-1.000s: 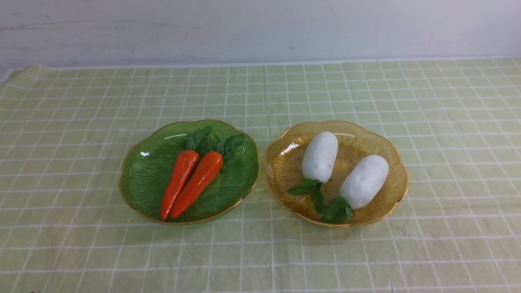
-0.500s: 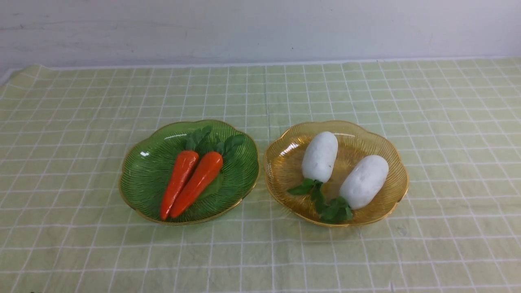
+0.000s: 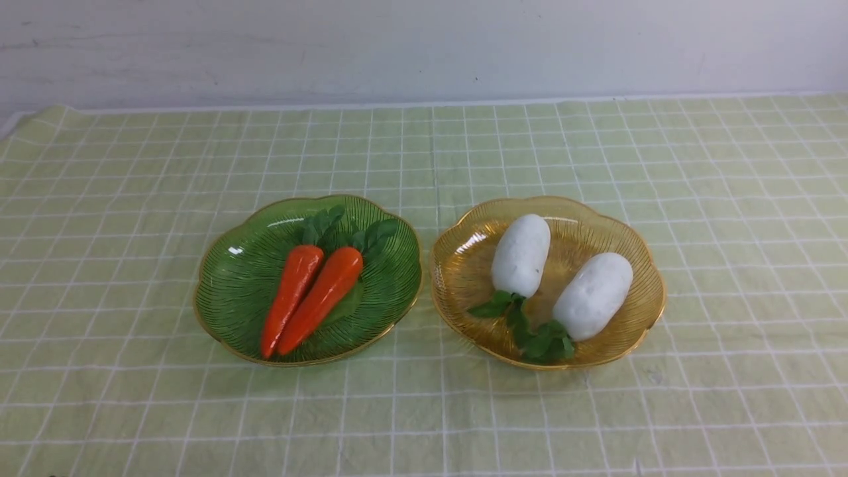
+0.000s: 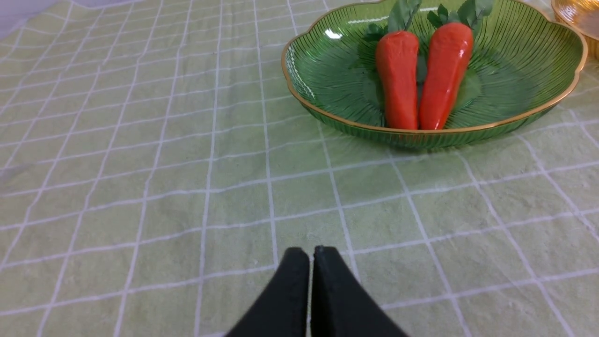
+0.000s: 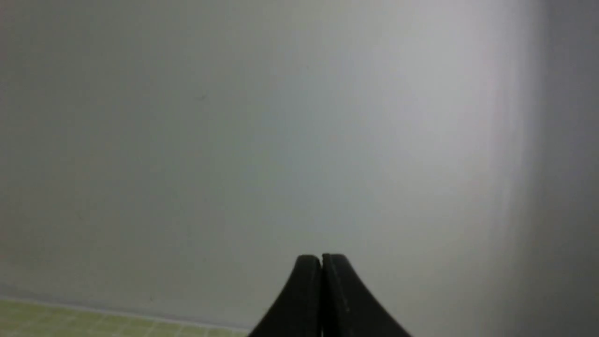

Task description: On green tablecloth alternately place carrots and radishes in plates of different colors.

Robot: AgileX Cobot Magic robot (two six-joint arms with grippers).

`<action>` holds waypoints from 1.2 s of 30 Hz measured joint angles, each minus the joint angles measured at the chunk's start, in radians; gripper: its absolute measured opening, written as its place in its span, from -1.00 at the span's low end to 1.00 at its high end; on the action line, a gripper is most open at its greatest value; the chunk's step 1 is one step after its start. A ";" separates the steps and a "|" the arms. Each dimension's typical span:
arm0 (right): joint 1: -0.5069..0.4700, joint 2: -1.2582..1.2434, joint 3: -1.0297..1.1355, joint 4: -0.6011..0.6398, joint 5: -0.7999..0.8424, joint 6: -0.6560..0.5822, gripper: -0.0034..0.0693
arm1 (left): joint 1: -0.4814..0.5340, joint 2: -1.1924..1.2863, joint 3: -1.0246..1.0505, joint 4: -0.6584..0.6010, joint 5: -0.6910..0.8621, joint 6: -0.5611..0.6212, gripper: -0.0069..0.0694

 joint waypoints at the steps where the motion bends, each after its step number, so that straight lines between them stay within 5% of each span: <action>1: 0.000 0.000 0.005 -0.020 0.005 0.010 -0.95 | 0.000 0.000 0.000 0.000 0.000 0.000 -0.84; 7: 0.000 -0.012 0.130 -0.613 0.197 0.650 -0.95 | 0.000 0.000 0.000 0.000 0.001 0.000 -0.84; 12: 0.023 -0.043 0.215 -0.801 0.249 0.970 -0.95 | 0.000 0.000 0.000 0.000 0.001 0.000 -0.84; 36: 0.054 -0.046 0.317 -0.827 0.194 1.036 -0.95 | 0.000 0.000 0.000 0.000 0.002 0.000 -0.84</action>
